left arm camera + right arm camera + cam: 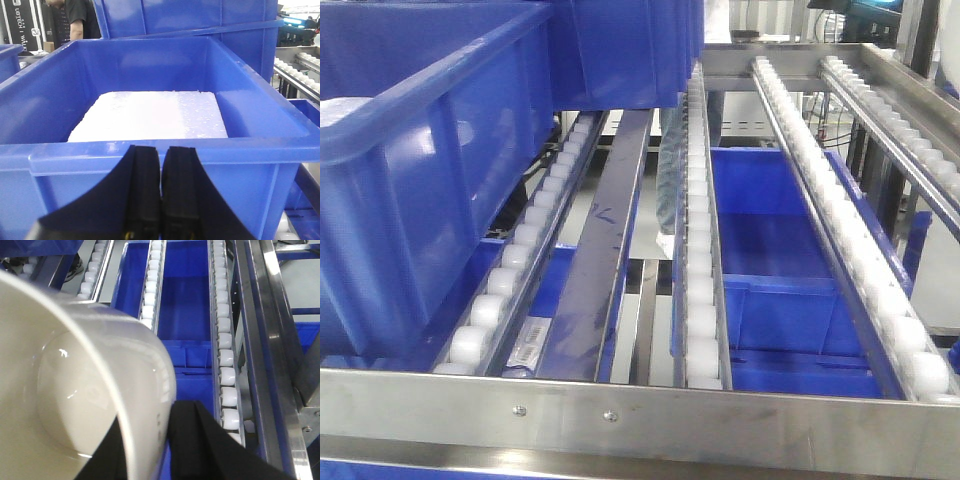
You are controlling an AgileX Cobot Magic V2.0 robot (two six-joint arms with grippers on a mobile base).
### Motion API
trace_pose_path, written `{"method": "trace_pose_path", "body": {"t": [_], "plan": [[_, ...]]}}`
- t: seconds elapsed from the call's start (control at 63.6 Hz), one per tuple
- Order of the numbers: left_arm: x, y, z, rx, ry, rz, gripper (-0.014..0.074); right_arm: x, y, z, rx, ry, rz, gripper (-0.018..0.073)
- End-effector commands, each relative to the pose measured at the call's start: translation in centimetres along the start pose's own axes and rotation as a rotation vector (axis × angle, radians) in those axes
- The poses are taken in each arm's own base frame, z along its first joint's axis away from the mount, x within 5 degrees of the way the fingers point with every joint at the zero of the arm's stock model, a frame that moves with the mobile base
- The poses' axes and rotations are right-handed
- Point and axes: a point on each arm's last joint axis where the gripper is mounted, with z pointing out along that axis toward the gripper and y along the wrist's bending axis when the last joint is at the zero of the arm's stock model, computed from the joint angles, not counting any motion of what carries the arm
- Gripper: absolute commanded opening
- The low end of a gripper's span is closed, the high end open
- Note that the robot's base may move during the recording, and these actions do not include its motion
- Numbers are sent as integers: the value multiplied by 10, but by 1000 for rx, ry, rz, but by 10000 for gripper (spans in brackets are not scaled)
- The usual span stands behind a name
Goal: Move white bin to right shelf second layer
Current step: 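Extend the right gripper with the bin over the roller shelf level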
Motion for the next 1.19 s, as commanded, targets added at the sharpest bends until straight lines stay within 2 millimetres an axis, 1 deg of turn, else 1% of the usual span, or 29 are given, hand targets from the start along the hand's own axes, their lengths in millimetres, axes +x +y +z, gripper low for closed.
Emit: {"method": "trace_pose_path", "body": {"t": [0.0,0.581,0.833,0.927,1.021,1.069,1.179], "plan": [[3,0,-1,-5,-68,-13,85,-18,2,-5,-10,-131,3,56],[3,0,-1,-5,-68,-13,85,-18,2,-5,-10,-131,3,56],[3,0,-1,-5,-68,-13,85,-21,2,-6,-13,-160,3,56],[3,0,-1,-5,-68,-13,85,-21,3,-5,-27,-159,28,56],[3,0,-1,-5,-68,-13,85,-22,5,0,-46,-150,67,56],[3,0,-1,-5,-68,-13,85,-22,5,6,-50,-128,82,56],[3,0,-1,-5,-68,-13,85,-20,5,28,-46,-41,110,56]]}}
